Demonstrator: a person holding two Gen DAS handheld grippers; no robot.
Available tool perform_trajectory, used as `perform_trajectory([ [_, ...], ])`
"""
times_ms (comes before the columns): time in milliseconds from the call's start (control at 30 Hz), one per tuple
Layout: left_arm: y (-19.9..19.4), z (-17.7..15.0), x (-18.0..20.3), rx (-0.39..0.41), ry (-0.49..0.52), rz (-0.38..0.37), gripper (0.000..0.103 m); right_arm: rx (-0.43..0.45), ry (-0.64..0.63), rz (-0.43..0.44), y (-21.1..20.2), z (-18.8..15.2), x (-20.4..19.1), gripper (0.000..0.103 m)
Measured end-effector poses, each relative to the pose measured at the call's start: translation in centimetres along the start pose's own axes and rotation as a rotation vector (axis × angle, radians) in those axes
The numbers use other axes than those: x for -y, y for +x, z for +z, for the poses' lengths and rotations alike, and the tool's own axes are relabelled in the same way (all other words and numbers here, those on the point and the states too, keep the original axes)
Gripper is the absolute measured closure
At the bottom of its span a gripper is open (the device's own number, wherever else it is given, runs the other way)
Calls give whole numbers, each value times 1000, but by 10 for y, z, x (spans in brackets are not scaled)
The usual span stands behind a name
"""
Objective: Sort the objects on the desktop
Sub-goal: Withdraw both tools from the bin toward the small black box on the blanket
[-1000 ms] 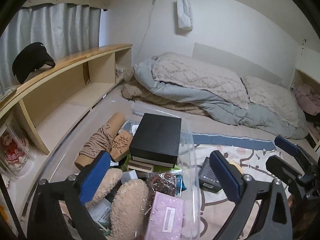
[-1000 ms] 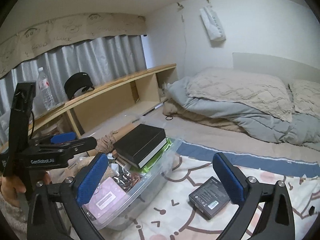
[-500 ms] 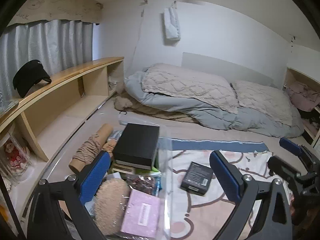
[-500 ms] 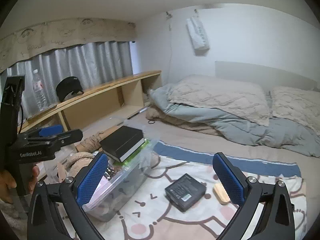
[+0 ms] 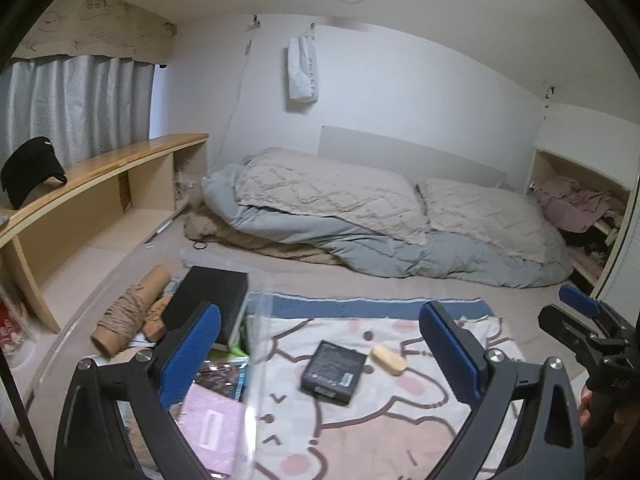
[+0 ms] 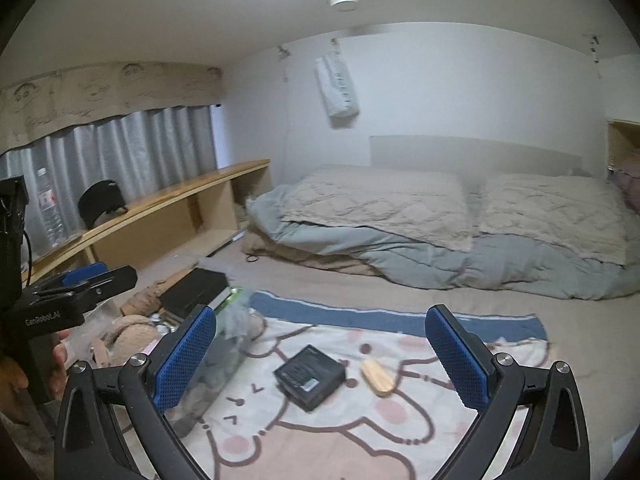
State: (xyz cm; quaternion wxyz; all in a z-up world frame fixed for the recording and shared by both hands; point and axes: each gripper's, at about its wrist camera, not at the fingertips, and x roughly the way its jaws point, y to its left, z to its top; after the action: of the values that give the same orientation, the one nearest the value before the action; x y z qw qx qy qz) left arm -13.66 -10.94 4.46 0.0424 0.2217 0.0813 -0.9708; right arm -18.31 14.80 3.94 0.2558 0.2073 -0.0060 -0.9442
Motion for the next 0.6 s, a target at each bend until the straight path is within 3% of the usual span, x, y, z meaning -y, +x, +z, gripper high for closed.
perform_trajectory([
  [367, 23, -2, 27, 19, 30, -40, 3, 11, -1, -133, -21, -2, 51, 0],
  [600, 48, -4, 32, 7, 1, -54, 3, -15, 114, -289, -5, -6, 94, 0],
])
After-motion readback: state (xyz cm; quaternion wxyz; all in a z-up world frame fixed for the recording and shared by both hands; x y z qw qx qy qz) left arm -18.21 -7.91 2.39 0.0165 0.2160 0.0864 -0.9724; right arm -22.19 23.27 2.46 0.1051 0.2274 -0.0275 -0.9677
